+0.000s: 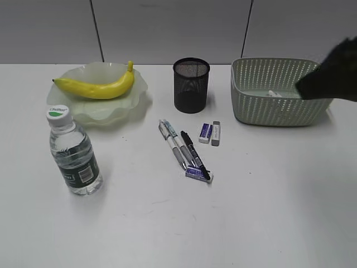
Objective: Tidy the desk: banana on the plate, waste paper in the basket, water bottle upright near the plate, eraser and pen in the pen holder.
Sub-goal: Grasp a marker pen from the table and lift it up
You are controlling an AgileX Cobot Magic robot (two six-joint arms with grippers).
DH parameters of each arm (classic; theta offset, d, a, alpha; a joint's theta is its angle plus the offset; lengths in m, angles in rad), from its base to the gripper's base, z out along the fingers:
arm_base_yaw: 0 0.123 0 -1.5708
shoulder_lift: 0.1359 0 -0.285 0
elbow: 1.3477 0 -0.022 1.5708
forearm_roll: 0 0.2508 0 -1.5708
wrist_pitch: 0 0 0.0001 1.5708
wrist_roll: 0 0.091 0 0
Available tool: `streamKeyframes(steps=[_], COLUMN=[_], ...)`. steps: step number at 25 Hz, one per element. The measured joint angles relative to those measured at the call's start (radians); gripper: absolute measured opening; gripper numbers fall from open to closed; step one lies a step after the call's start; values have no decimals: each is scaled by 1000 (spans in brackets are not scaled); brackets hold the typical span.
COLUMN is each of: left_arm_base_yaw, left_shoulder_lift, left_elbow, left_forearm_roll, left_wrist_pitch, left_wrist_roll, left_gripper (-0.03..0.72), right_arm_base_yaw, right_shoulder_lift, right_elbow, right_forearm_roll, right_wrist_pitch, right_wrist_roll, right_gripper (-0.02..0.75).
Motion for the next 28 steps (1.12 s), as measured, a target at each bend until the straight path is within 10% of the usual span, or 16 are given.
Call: streamKeyframes(steps=[9, 28], left_arm_base_yaw=[0, 0], left_shoulder_lift=[0, 0], left_elbow=[17, 17], left_forearm_roll=[1, 1], left_wrist_pitch=[-35, -35], left_wrist_roll=[-2, -3], left_gripper=[436, 436], right_arm_base_yaw=[209, 270], right_shoulder_lift=[472, 1136], right_elbow=[-327, -749], right_forearm_roll=[-87, -171], right_wrist_pitch=[56, 355], right_wrist_roll=[129, 312], right_gripper=[475, 443])
